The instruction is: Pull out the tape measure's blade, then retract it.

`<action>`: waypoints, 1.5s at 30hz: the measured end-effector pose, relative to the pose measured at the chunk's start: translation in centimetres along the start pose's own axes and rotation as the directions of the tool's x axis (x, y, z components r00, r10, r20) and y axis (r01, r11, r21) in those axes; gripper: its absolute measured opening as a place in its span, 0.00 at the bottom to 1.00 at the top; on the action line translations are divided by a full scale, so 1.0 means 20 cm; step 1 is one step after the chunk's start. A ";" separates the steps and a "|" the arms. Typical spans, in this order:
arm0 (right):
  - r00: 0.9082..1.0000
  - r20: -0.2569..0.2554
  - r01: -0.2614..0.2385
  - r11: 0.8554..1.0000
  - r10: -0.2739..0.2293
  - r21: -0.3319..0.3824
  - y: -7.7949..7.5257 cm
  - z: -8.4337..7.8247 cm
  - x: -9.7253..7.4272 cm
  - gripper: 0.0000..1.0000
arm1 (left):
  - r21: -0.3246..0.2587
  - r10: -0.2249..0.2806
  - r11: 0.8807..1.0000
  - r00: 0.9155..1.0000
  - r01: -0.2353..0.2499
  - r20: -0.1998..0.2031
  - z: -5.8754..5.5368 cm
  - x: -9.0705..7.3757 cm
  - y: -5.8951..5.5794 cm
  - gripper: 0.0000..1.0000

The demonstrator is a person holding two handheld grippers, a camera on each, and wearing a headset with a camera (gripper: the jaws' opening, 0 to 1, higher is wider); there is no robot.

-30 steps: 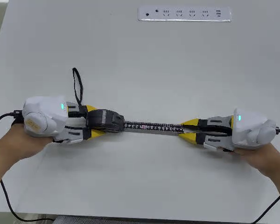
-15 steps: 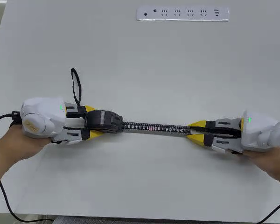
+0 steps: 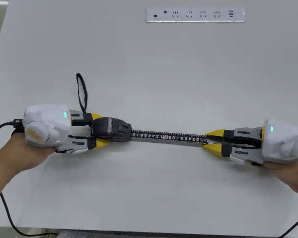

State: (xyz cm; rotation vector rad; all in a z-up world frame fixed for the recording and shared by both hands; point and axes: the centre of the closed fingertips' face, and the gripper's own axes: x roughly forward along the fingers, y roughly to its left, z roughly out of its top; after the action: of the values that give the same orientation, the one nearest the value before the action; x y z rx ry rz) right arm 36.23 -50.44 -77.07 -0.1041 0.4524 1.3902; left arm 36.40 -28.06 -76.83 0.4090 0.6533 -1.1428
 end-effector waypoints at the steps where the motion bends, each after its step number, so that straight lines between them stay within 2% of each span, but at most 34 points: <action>1: 1.000 0.001 0.001 1.000 -0.001 0.001 0.00 0.00 -0.01 0.08 | 0.001 0.000 1.000 1.000 0.000 0.000 0.00 0.00 0.00 0.29; 21: 0.999 0.009 0.030 0.999 -0.031 0.033 -0.03 -0.04 -0.14 0.08 | 0.001 0.004 1.000 1.000 -0.004 -0.003 0.00 0.00 0.00 0.29; 35: 0.999 0.010 0.033 0.998 -0.034 0.045 -0.03 -0.05 -0.16 0.08 | -0.001 0.003 1.000 1.000 -0.003 -0.007 0.00 0.00 0.00 0.29; 45: 0.999 0.008 0.045 0.998 -0.045 0.051 -0.03 -0.07 -0.21 0.08 | 0.003 0.004 1.000 1.000 -0.004 -0.009 0.00 0.00 0.00 0.29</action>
State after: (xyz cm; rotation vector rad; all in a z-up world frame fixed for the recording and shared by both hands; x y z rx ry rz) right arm 36.01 -54.93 -76.91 -0.0665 0.4750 1.3334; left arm 36.34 -28.05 -76.89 0.4178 0.6587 -1.1386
